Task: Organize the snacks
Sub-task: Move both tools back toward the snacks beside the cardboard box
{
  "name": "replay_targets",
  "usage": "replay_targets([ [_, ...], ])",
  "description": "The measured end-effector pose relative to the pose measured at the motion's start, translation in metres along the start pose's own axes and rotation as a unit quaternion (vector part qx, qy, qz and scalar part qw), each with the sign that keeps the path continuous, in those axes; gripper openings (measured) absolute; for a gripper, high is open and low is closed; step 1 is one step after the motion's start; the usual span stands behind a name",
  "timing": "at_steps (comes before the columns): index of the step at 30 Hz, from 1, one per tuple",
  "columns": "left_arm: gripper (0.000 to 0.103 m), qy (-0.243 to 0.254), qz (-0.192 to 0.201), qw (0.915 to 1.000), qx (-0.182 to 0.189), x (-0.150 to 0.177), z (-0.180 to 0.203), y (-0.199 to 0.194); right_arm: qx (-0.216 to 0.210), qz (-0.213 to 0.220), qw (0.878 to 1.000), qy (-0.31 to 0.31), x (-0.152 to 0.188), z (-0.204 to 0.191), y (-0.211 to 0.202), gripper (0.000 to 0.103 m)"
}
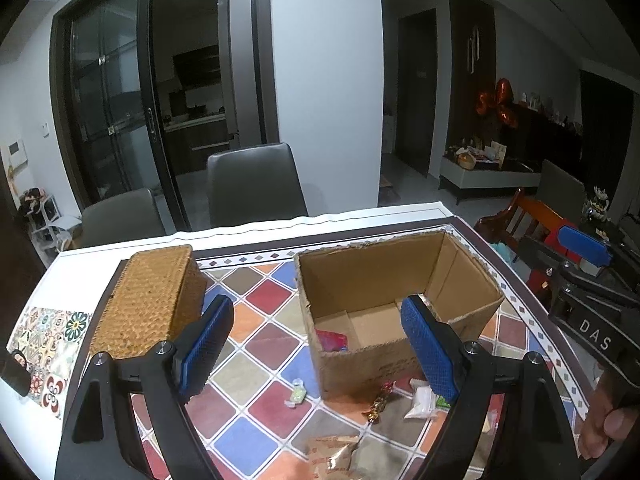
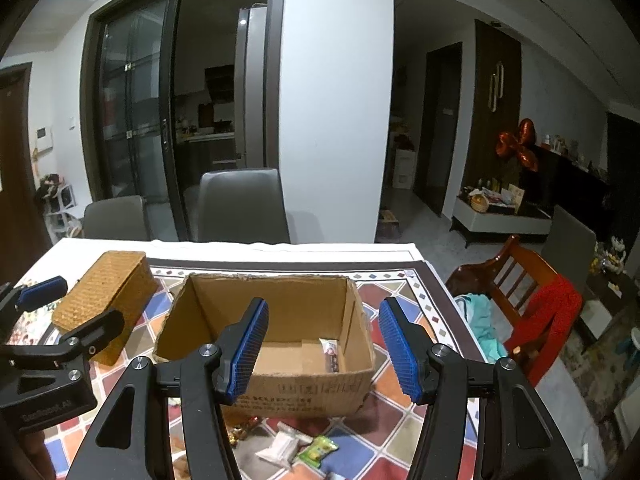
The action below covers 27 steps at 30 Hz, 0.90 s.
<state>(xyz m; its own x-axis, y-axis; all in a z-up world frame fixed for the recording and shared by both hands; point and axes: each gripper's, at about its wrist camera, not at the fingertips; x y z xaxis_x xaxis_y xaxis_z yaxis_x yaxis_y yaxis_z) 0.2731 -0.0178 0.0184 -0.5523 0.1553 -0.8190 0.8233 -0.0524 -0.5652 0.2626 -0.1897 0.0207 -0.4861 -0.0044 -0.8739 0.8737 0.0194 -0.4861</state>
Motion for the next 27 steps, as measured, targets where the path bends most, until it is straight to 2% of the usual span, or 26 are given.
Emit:
replay_targets([
  [13,0.086,0.015,0.001,0.9999,0.008,0.030,-0.013,0.002,0.018,-0.010,0.999,0.033,0.034,-0.013,-0.005,0.059],
  [20,0.085,0.029,-0.008,0.9994,0.016,0.049,-0.016,0.016,0.029,-0.020,0.998,0.049,0.054,-0.021,0.000,0.059],
  [27,0.084,0.042,-0.017,0.9982,0.040,0.070,-0.018,0.036,0.043,-0.025,0.998,0.046,0.078,-0.033,0.012,0.059],
])
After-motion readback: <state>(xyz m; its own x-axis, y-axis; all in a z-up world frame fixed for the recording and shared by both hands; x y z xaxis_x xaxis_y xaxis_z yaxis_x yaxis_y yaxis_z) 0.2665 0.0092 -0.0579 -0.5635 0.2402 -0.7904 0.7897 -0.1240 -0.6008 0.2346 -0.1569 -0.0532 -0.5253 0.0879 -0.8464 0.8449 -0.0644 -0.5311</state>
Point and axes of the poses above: each gripper's, at about its wrist camera, not at the fingertips, and y roughly the way its jaws point, z to its right, x to its underside, and after that the axes turned 6 degrees about -x, right-handed
